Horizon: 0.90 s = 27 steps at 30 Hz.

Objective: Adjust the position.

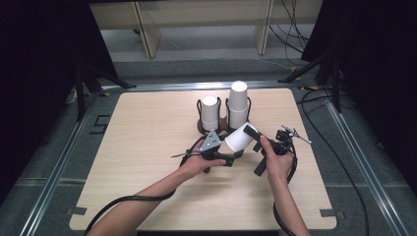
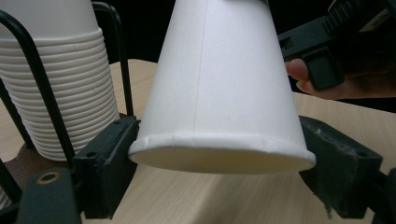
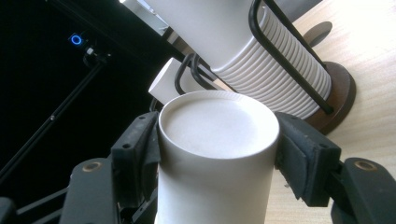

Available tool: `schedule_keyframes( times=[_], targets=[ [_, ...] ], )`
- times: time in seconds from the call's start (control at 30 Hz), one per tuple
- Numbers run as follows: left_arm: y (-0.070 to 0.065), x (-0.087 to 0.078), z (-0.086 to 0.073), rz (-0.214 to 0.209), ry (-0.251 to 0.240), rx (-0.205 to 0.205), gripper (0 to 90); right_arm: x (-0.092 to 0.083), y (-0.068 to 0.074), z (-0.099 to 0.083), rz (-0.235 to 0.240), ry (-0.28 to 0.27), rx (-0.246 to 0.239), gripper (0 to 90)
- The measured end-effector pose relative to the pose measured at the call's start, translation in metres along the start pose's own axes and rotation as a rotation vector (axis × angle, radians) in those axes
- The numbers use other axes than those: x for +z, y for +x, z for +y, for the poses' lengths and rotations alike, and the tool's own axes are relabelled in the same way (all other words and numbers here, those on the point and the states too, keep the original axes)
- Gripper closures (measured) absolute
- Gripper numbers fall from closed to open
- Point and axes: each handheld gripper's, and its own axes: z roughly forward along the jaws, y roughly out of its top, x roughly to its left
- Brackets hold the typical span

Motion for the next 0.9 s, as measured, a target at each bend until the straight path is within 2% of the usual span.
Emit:
schedule_keyframes(
  times=[0.03, 0.07, 0.1, 0.13, 0.17, 0.2, 0.33, 0.4, 0.47, 0.5, 0.57, 0.6, 0.67, 0.8, 0.9],
  targets=[
    [0.0001, 0.0004, -0.0003, -0.002, -0.012, 0.002, 19.1, 0.0005, 0.0007, 0.0004, -0.009, -0.004, -0.002, 33.7],
    [0.0000, -0.0001, 0.0001, -0.001, -0.009, 0.004, 19.9, 0.0000, 0.0013, 0.0007, 0.000, 0.001, -0.005, 33.4],
    [0.0002, -0.0011, 0.0011, 0.002, -0.001, 0.012, 20.4, 0.0000, 0.0025, 0.0007, -0.013, -0.001, -0.009, 33.1],
    [0.0002, -0.0014, 0.0017, 0.004, -0.006, 0.012, 21.0, 0.0001, 0.0018, 0.0006, 0.006, 0.001, -0.034, 32.6],
    [0.0003, -0.0007, 0.0017, 0.001, -0.021, 0.014, 21.7, 0.0009, 0.0026, 0.0007, -0.004, -0.005, -0.056, 32.1],
    [-0.0002, -0.0015, 0.0023, 0.005, -0.015, 0.016, 22.4, 0.0007, 0.0038, 0.0007, 0.013, -0.002, -0.045, 31.7],
    [-0.0018, -0.0032, 0.0038, 0.003, -0.011, 0.034, 23.9, 0.0009, 0.0037, 0.0006, 0.014, -0.009, -0.055, 30.4],
    [-0.0017, -0.0039, 0.0040, 0.002, -0.007, 0.036, 24.5, 0.0012, 0.0045, 0.0001, 0.011, -0.010, -0.061, 30.0],
    [-0.0016, -0.0043, 0.0038, 0.000, -0.006, 0.040, 25.1, 0.0013, 0.0057, -0.0004, 0.003, -0.007, -0.048, 29.8],
    [-0.0015, -0.0044, 0.0038, -0.001, -0.005, 0.041, 25.3, 0.0011, 0.0047, 0.0001, 0.000, -0.008, -0.066, 29.7],
    [-0.0017, -0.0049, 0.0040, -0.003, -0.005, 0.040, 25.6, 0.0010, 0.0038, 0.0005, 0.002, -0.016, -0.075, 29.7],
    [-0.0019, -0.0050, 0.0041, -0.004, -0.005, 0.039, 25.8, 0.0006, 0.0049, 0.0011, -0.014, -0.013, -0.067, 29.7],
    [-0.0026, -0.0039, 0.0036, -0.010, -0.020, 0.037, 26.2, 0.0002, 0.0046, 0.0014, 0.009, -0.023, -0.063, 29.7],
    [-0.0035, -0.0040, 0.0032, -0.019, -0.014, 0.041, 26.6, 0.0000, 0.0041, 0.0021, 0.001, -0.033, -0.090, 29.7],
    [-0.0034, -0.0063, 0.0033, -0.018, 0.013, 0.043, 26.9, -0.0007, 0.0040, 0.0023, -0.005, -0.046, -0.111, 29.6]
  ],
)
